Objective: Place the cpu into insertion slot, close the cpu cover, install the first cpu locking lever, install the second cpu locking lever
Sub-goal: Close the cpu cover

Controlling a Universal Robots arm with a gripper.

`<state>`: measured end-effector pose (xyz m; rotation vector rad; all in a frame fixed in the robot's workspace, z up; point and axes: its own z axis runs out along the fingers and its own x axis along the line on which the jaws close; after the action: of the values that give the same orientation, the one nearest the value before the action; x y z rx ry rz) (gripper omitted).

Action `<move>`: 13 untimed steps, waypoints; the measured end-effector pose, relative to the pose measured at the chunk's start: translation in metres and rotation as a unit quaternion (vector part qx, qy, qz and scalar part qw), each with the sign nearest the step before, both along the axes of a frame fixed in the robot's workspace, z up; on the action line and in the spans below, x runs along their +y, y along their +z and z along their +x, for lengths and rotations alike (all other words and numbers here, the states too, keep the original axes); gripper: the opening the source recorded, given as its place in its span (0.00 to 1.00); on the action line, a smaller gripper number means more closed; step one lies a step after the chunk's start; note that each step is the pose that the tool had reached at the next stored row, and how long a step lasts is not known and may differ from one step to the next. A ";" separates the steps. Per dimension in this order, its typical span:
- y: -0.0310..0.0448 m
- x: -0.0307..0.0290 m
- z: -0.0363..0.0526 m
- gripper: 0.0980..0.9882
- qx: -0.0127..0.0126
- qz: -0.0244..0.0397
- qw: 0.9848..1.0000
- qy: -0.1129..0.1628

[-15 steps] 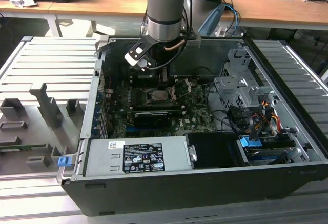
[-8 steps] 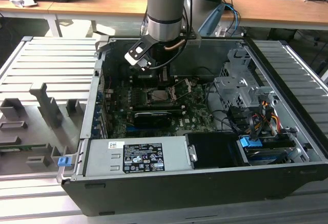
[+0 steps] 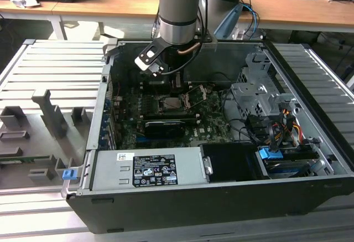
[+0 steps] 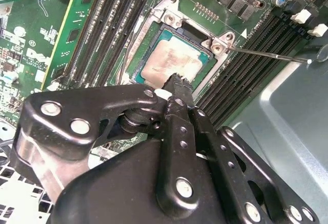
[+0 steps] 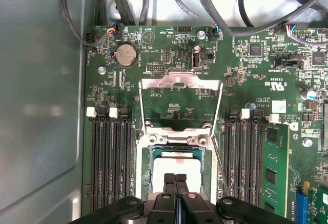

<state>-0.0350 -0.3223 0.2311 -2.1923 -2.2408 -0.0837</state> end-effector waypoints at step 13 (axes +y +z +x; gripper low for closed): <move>0.0257 0.0000 0.0002 0.01 0.000 0.000 1.000 0.000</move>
<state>-0.0348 -0.3223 0.2568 -2.1915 -2.2406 -0.0848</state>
